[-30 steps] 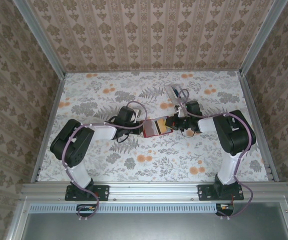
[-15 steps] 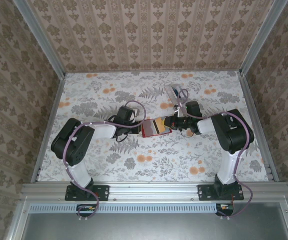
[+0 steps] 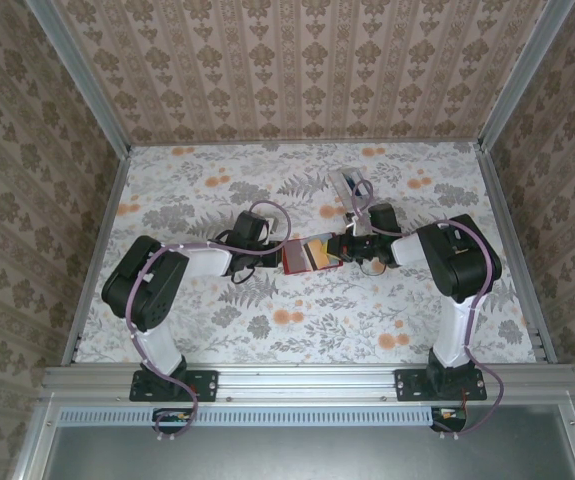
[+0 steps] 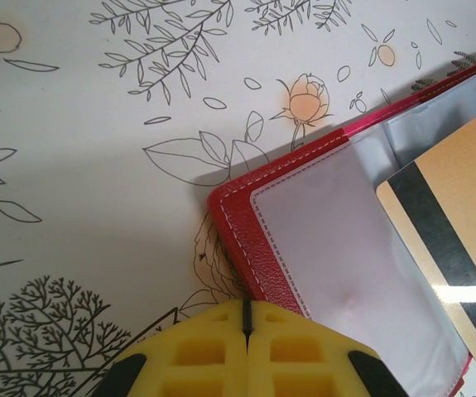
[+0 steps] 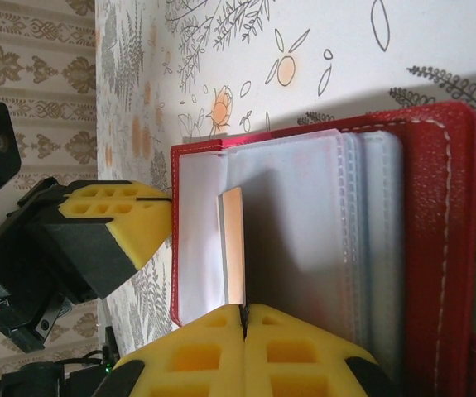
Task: Put the credit cards into the card holder
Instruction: Insert the credit card into the card slot.
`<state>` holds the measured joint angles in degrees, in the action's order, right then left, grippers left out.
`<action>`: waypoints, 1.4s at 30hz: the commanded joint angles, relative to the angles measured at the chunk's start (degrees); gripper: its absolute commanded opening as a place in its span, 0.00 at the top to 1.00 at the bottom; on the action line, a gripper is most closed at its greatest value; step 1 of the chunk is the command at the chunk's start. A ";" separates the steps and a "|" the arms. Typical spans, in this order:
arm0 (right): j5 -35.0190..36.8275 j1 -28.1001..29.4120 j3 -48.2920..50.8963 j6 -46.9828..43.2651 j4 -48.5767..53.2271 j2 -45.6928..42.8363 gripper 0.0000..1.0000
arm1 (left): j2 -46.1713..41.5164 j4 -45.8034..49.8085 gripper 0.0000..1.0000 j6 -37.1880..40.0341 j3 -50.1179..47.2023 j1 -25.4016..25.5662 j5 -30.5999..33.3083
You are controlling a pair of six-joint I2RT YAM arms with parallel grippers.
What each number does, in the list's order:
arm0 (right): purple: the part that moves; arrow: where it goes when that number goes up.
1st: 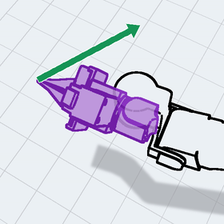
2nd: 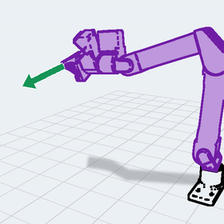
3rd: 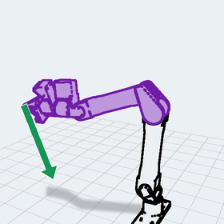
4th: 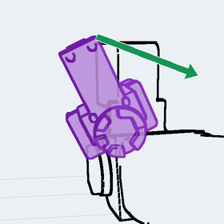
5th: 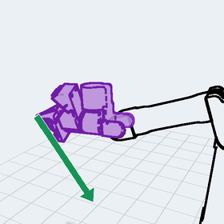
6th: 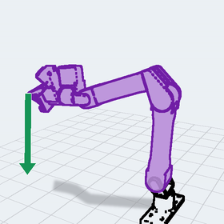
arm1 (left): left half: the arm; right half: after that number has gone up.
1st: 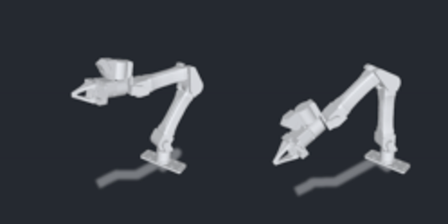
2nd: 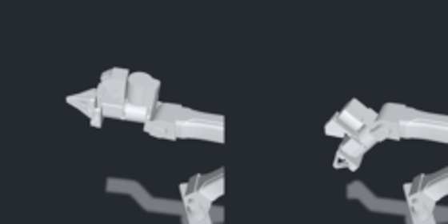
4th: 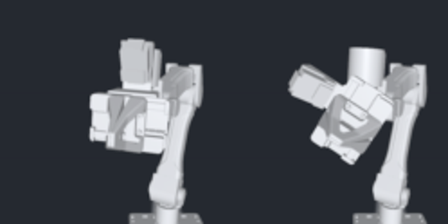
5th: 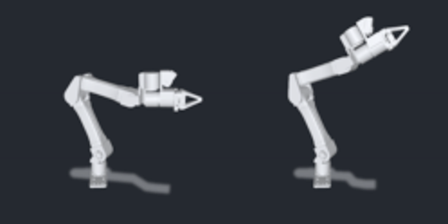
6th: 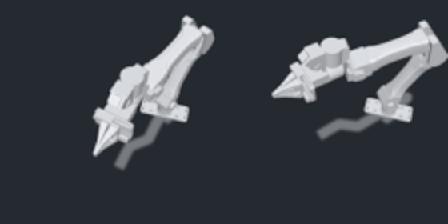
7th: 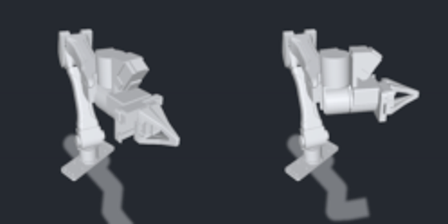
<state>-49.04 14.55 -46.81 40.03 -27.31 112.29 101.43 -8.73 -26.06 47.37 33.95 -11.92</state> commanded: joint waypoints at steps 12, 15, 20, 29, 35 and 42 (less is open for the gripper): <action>3.15 -0.17 0.83 0.08 -1.51 -1.14 1.00 | 0.75 1.64 0.95 -0.83 0.59 -1.08 0.96; 2.90 -0.52 1.06 -0.08 -2.01 -1.22 1.00 | 0.54 2.31 0.96 -0.86 1.03 -1.39 0.32; 2.97 -1.00 1.65 1.90 -3.15 -2.64 1.00 | 0.00 2.53 0.96 -0.65 0.83 -1.68 0.64; 3.43 -0.98 1.15 0.85 -0.47 -3.64 1.00 | 0.31 2.36 0.97 -1.10 1.04 -1.94 -0.71; 3.60 -0.79 1.57 0.41 -1.12 -1.40 1.00 | 0.94 2.23 0.97 -1.36 1.12 -1.96 -1.02; 2.30 -0.66 1.11 0.05 -1.69 0.18 1.00 | 1.88 2.31 0.97 -1.63 1.48 -2.05 -1.60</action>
<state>-46.54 13.87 -45.78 40.93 -28.58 111.50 101.67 -8.54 -26.92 47.68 32.51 -13.54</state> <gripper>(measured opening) 0.060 0.046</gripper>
